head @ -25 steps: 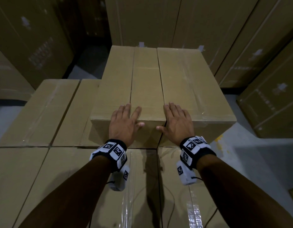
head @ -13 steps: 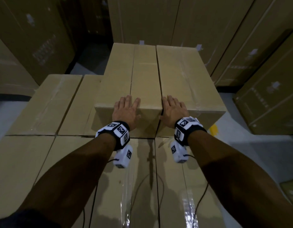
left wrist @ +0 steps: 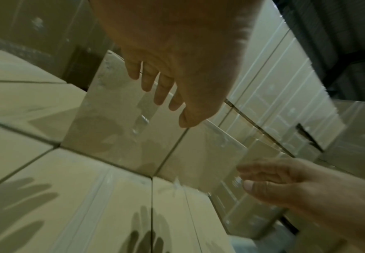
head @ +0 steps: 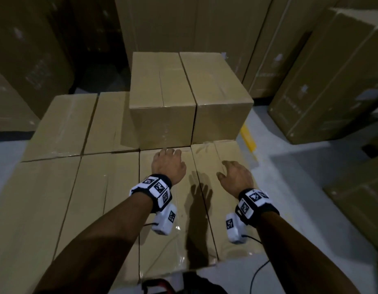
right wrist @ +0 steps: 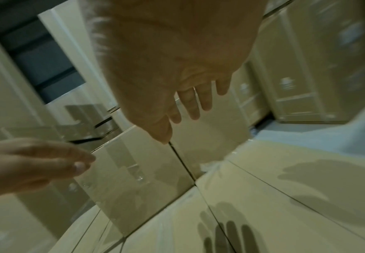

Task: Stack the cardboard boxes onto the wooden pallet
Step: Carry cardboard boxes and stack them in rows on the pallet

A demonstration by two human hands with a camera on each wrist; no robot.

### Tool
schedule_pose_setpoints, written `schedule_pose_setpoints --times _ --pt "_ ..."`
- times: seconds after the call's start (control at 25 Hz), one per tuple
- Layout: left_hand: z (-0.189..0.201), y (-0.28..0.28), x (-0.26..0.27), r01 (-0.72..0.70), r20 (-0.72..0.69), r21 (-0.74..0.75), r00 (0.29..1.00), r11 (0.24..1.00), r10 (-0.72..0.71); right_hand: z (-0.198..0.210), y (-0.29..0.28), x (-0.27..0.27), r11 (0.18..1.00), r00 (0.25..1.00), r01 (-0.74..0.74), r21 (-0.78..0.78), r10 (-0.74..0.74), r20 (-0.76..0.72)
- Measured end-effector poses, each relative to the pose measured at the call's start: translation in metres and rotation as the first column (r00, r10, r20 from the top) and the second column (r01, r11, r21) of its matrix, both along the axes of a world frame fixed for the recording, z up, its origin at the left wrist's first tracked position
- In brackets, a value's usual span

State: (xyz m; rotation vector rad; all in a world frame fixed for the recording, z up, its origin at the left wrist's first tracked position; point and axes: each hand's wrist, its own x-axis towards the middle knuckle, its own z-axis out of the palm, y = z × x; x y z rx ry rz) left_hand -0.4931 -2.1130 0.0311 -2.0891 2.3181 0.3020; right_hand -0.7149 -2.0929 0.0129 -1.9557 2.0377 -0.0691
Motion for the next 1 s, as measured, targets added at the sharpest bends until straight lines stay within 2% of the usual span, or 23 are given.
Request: schedule_pose_setpoints --times 0.16,0.28,0.6,0.8,1.0 --pt "-0.005 0.066 -0.024 0.138 -0.007 -0.024 0.99 0.99 -0.138 0.001 0.088 -0.013 0.989 0.987 0.144 0.03 -0.146 0.061" --pt "0.001 0.098 -0.049 0.22 -0.012 -0.05 0.975 0.974 -0.221 0.006 0.134 -0.031 0.972 0.97 0.227 0.055 -0.231 0.076" --pt "0.008 0.125 -0.144 0.339 -0.03 -0.108 0.939 0.935 -0.344 0.016 0.187 -0.113 0.936 0.931 0.352 0.02 -0.352 0.092" --pt "-0.012 0.13 -0.25 0.36 -0.037 -0.088 0.931 0.929 -0.364 0.003 0.199 -0.218 0.931 0.927 0.363 0.046 -0.366 0.084" --pt "-0.033 0.13 -0.378 0.286 -0.063 -0.025 0.956 0.958 -0.287 -0.007 0.191 -0.353 0.957 0.956 0.28 0.076 -0.285 0.073"
